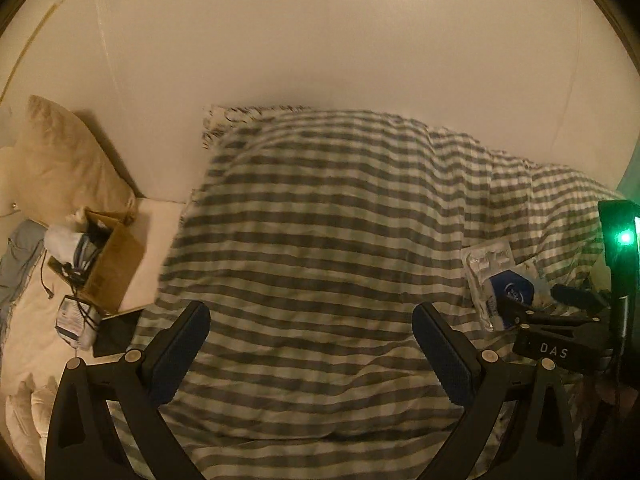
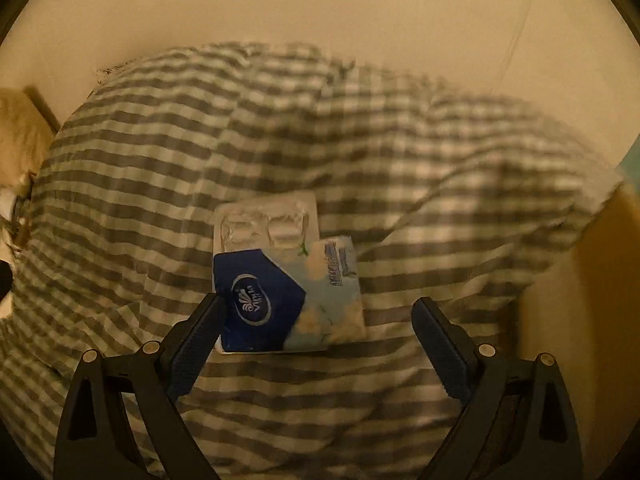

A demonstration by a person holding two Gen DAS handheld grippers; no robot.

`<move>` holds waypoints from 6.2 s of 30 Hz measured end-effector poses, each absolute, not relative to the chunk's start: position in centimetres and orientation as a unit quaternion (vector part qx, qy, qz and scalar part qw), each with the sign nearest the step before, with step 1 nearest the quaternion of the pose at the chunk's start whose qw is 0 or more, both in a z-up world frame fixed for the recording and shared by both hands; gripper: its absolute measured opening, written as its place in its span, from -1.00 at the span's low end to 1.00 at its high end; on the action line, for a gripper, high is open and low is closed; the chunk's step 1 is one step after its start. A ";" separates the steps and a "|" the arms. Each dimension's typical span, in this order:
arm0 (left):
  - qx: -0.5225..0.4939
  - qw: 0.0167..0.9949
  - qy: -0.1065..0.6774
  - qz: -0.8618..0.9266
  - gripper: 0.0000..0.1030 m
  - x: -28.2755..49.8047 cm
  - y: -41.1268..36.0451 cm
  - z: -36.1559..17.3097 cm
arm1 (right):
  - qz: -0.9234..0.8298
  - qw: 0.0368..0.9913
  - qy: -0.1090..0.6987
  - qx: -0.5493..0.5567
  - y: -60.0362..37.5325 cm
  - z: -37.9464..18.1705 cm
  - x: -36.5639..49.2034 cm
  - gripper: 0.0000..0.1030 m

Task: Organize objects

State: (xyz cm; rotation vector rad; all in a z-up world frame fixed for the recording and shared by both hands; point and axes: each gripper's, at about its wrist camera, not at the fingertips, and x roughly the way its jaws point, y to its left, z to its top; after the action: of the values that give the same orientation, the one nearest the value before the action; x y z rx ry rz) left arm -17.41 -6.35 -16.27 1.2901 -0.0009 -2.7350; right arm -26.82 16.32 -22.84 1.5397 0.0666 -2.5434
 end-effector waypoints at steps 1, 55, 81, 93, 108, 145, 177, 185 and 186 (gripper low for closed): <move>0.429 0.059 -0.003 -0.901 1.00 -17.6 -6.2 -16.5 | -0.850 0.093 0.013 0.519 16.6 -23.0 -26.9 0.83; 0.484 0.004 -0.060 -0.873 1.00 -21.5 5.8 -20.6 | -0.892 0.047 0.089 0.440 22.0 -18.5 -19.3 0.39; 0.490 -0.129 0.058 -0.860 -0.64 -21.6 3.6 -21.2 | -0.882 0.086 0.042 0.461 21.9 -19.8 -18.6 0.40; 0.451 -0.125 0.023 -0.883 -0.86 -13.7 0.3 -14.5 | -0.887 0.078 0.021 0.455 20.5 -15.4 -13.3 0.41; 0.347 -0.183 0.011 -0.920 -0.86 -5.2 7.2 0.2 | -0.931 0.056 0.068 0.354 26.2 0.1 -4.6 0.41; 0.348 -0.157 -0.039 -0.923 0.82 -7.4 24.7 1.7 | -0.937 -0.040 -0.036 0.346 47.1 0.7 -5.6 1.00; 0.206 -0.031 -0.007 -0.978 1.00 4.7 12.9 1.7 | -0.980 -0.027 0.021 0.198 38.3 0.5 4.9 0.99; 0.213 -0.024 -0.010 -0.977 1.00 4.4 13.4 1.1 | -0.976 -0.031 0.020 0.216 38.9 -0.7 4.4 0.99; 0.213 -0.023 -0.011 -0.977 1.00 4.4 13.4 1.0 | -0.975 -0.031 0.018 0.217 39.0 -0.7 4.4 0.99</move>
State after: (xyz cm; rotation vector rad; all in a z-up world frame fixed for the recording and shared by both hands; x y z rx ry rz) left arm 4.37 13.39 1.03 0.6800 -0.0366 -3.1143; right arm 4.38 39.00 -0.69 0.6956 0.0592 -3.1265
